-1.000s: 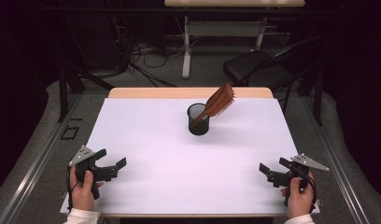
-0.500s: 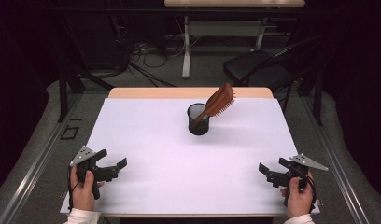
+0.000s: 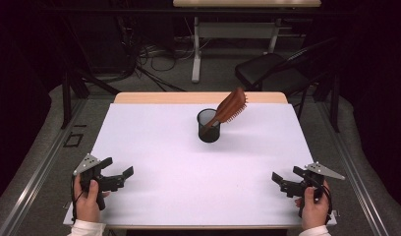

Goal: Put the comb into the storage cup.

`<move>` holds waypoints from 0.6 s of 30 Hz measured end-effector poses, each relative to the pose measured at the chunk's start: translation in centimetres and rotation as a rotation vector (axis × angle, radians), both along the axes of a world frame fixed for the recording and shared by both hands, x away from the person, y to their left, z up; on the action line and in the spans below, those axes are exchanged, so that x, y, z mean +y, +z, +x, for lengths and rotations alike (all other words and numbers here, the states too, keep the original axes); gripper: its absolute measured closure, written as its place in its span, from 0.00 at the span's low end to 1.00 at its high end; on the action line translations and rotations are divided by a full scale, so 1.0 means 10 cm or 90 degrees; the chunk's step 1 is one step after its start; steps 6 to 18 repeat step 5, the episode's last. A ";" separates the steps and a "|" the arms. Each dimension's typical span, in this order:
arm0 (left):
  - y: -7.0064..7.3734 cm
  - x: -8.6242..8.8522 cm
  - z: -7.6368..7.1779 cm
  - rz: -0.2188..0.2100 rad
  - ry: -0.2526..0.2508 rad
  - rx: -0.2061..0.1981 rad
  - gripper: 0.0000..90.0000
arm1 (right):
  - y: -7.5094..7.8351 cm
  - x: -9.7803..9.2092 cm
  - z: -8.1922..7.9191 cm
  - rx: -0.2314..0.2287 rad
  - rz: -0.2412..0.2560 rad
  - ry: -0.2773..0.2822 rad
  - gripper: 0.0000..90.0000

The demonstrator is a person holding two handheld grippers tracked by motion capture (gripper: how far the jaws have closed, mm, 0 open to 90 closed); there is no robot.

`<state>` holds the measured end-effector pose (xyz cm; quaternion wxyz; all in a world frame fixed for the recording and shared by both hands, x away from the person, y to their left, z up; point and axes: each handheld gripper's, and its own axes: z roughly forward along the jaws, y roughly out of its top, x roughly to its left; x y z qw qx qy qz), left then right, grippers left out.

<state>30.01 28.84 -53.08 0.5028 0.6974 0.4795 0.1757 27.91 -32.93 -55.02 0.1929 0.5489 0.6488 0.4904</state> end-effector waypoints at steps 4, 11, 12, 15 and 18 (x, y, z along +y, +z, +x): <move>0.00 0.01 0.00 -0.002 0.002 -0.002 0.01 | 0.00 0.00 0.00 0.003 -0.004 0.001 0.00; 0.00 0.01 0.00 -0.002 0.003 -0.002 0.01 | 0.00 0.00 0.00 0.001 -0.003 0.000 0.00; 0.00 0.01 0.00 -0.002 0.003 -0.002 0.01 | 0.00 0.00 0.00 0.001 -0.003 0.000 0.00; 0.00 0.01 0.00 -0.002 0.003 -0.002 0.01 | 0.00 0.00 0.00 0.001 -0.003 0.000 0.00; 0.00 0.01 0.00 -0.002 0.003 -0.002 0.01 | 0.00 0.00 0.00 0.001 -0.003 0.000 0.00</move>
